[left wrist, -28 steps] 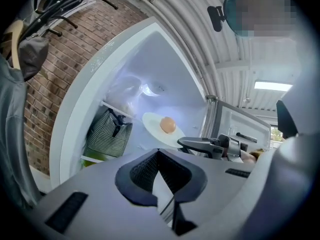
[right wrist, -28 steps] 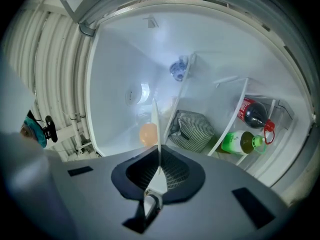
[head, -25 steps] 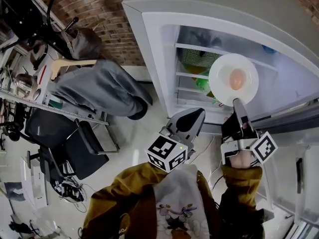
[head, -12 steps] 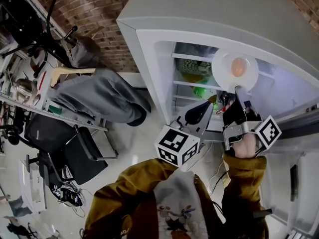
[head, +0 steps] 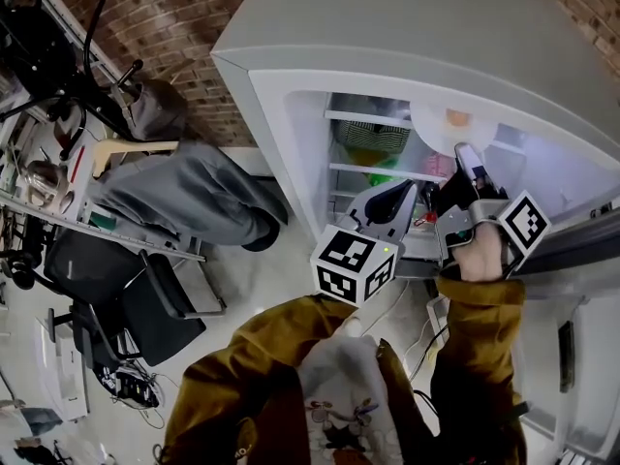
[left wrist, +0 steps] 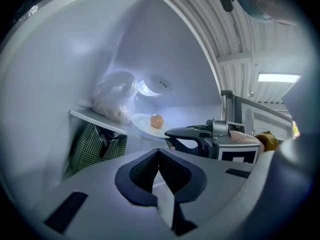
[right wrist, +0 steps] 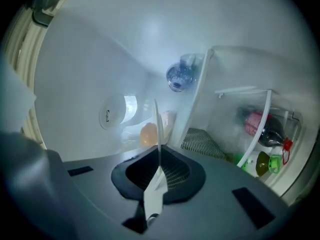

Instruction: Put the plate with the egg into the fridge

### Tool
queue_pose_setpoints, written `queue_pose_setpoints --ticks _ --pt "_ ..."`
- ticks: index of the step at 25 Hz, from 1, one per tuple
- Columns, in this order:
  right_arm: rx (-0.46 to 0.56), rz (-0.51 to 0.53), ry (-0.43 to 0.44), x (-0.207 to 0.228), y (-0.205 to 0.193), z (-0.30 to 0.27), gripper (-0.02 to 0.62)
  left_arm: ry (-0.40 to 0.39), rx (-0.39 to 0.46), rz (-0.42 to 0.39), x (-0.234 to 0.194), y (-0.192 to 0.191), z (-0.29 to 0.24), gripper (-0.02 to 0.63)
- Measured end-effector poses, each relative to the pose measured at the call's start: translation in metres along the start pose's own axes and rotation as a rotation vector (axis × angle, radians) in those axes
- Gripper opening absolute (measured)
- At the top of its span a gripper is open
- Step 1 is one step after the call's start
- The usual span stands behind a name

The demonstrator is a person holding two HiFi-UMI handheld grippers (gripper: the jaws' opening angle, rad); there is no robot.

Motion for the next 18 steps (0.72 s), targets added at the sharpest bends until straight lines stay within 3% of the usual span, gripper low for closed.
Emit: queue_pose_setpoints --ticks 11,18 --pt "-0.012 0.079 -0.111 -0.006 0.019 -0.029 0.017 0.010 -0.009 -0.008 -0.010 0.007 -0.010 0.008" --pt "-0.020 0.076 -0.144 -0.007 0.022 -0.042 0.017 0.025 -0.020 -0.032 -0.021 0.014 -0.013 0.008"
Point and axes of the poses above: the fingertips, and each gripper's own axes: z backward along the fingers, x to its right, y out of its top, the point moved 9 cm from there along z, backward along the fingers, and after that the axes turned 3 degrees about -y, right-handed, at the moved point
